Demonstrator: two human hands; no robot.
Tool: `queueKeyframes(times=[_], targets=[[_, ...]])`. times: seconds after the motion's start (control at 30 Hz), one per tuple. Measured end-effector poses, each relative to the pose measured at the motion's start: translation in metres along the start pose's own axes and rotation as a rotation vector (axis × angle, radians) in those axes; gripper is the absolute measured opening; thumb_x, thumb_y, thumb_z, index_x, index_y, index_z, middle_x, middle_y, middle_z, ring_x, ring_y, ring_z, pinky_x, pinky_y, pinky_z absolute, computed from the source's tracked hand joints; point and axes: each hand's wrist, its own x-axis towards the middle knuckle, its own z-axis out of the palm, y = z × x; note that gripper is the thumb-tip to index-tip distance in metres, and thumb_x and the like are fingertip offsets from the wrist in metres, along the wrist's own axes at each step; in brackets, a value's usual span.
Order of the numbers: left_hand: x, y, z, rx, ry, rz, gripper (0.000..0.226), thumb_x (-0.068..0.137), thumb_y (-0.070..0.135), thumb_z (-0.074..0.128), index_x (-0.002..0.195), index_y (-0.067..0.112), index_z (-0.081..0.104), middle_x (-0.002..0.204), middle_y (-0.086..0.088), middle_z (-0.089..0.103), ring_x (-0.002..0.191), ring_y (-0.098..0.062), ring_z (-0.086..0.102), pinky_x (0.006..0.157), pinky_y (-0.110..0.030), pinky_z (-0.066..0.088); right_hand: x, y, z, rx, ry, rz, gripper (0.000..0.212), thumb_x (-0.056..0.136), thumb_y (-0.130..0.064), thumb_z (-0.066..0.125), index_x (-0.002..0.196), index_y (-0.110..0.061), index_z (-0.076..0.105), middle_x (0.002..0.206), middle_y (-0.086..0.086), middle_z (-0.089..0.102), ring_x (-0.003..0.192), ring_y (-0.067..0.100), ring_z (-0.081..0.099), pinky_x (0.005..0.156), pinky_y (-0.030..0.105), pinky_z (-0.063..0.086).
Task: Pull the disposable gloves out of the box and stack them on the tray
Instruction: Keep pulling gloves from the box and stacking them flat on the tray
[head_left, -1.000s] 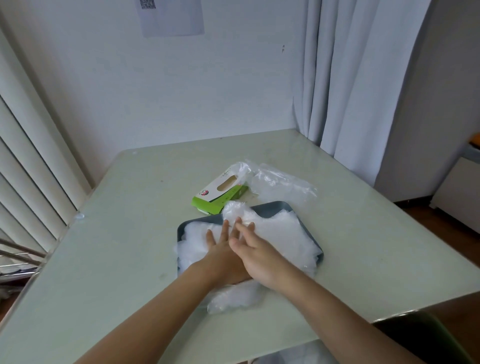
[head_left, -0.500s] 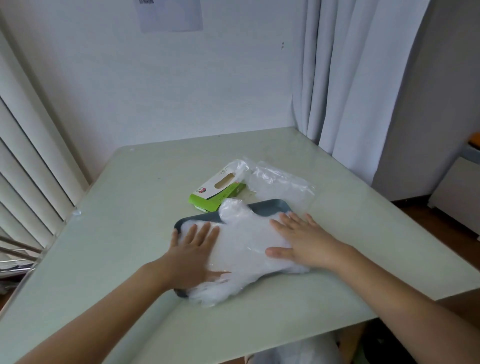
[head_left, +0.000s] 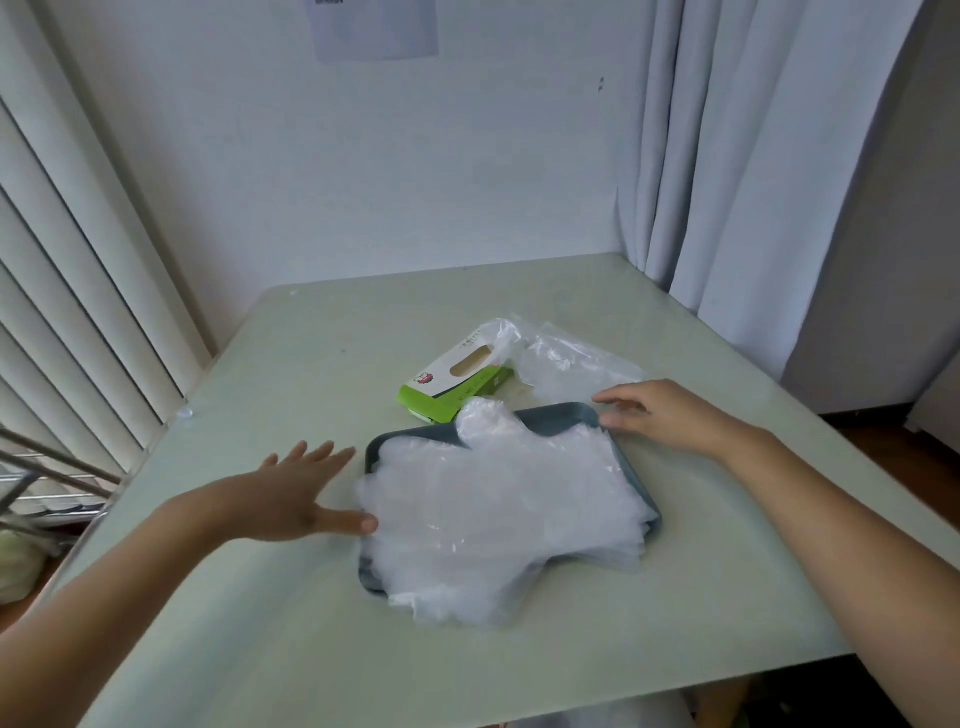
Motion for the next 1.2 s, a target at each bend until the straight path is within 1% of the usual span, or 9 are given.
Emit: queueKeyframes(times=[0.1, 0.23, 0.43, 0.57, 0.7, 0.77, 0.93, 1.03, 1.2], targets=[[-0.002, -0.014, -0.015, -0.048, 0.045, -0.064, 0.15, 0.028, 0.106, 0.025, 0.154, 0.026, 0.007, 0.162, 0.002, 0.009, 0.149, -0.019, 0.008, 0.119, -0.035, 0.009, 0.007, 0.01, 0.005, -0.017, 0.005, -0.034, 0.037, 0.091, -0.031, 0.063, 0.127, -0.021, 0.061, 0.126, -0.01, 0.06, 0.111, 0.005, 0.055, 0.092, 0.013, 0.035], [0.01, -0.004, -0.034, -0.214, 0.321, 0.018, 0.078, 0.077, 0.063, 0.056, 0.143, 0.026, 0.04, 0.15, 0.005, 0.04, 0.137, -0.015, 0.037, 0.109, -0.027, 0.027, 0.012, 0.02, 0.012, -0.046, 0.089, -0.073, 0.022, 0.083, -0.029, 0.073, 0.102, -0.02, 0.073, 0.099, -0.011, 0.064, 0.092, 0.006, 0.059, 0.084, 0.02, 0.044], [0.034, 0.055, -0.054, -0.578, 0.505, 0.314, 0.015, 0.088, 0.03, 0.067, 0.099, 0.04, 0.065, 0.111, 0.016, 0.067, 0.108, -0.001, 0.059, 0.095, -0.018, 0.043, 0.021, 0.018, 0.018, -0.119, 0.203, -0.088, 0.013, 0.087, -0.012, 0.06, 0.079, -0.012, 0.07, 0.082, -0.005, 0.066, 0.077, 0.012, 0.059, 0.073, 0.025, 0.046], [0.057, 0.098, -0.065, -0.742, 0.555, 0.416, 0.012, 0.088, 0.019, 0.068, 0.094, 0.029, 0.07, 0.095, 0.018, 0.07, 0.09, 0.005, 0.065, 0.07, -0.006, 0.046, 0.031, 0.017, 0.008, 0.189, 0.232, -0.031, 0.016, 0.091, -0.008, 0.056, 0.078, -0.01, 0.065, 0.079, -0.004, 0.069, 0.075, 0.011, 0.062, 0.071, 0.016, 0.044], [0.089, 0.136, -0.069, -0.653, 0.51, 0.49, 0.02, 0.085, 0.013, 0.071, 0.104, 0.018, 0.071, 0.102, 0.008, 0.07, 0.092, -0.003, 0.064, 0.076, -0.005, 0.047, 0.039, 0.014, -0.008, 0.358, 0.21, -0.036, 0.012, 0.093, -0.012, 0.057, 0.083, -0.011, 0.064, 0.082, -0.006, 0.071, 0.078, 0.003, 0.067, 0.075, 0.017, 0.046], [0.106, 0.15, -0.068, -0.555, 0.476, 0.496, 0.022, 0.085, 0.016, 0.07, 0.107, 0.02, 0.07, 0.106, 0.009, 0.068, 0.096, -0.003, 0.062, 0.083, -0.01, 0.048, 0.04, 0.016, -0.015, 0.257, 0.075, -0.023, 0.007, 0.082, -0.022, 0.073, 0.085, -0.019, 0.066, 0.089, -0.008, 0.07, 0.086, 0.004, 0.066, 0.079, 0.022, 0.048], [0.135, 0.173, -0.064, -0.41, 0.323, 0.508, 0.025, 0.094, 0.025, 0.058, 0.116, 0.02, 0.067, 0.116, 0.009, 0.066, 0.101, -0.005, 0.059, 0.079, -0.005, 0.041, 0.029, 0.029, -0.015, -0.127, -0.316, 0.026, 0.066, 0.056, -0.048, 0.08, 0.115, -0.039, 0.051, 0.118, -0.02, 0.047, 0.108, 0.005, 0.05, 0.097, 0.028, 0.042], [0.145, 0.18, -0.061, -0.41, 0.236, 0.521, 0.027, 0.094, 0.032, 0.058, 0.119, 0.021, 0.065, 0.122, 0.008, 0.063, 0.109, -0.008, 0.058, 0.092, -0.021, 0.042, 0.019, 0.036, -0.006, -0.063, -0.245, -0.056, 0.051, 0.059, -0.045, 0.071, 0.106, -0.042, 0.049, 0.114, -0.021, 0.046, 0.105, 0.007, 0.051, 0.097, 0.032, 0.044], [0.156, 0.189, -0.054, -0.399, 0.166, 0.505, 0.041, 0.088, 0.044, 0.065, 0.124, 0.023, 0.062, 0.125, 0.007, 0.06, 0.115, -0.01, 0.054, 0.097, -0.022, 0.039, 0.013, 0.043, 0.001, 0.0, -0.06, -0.142, 0.025, 0.076, -0.025, 0.073, 0.093, -0.034, 0.057, 0.111, -0.017, 0.055, 0.103, 0.001, 0.053, 0.092, 0.016, 0.04]])
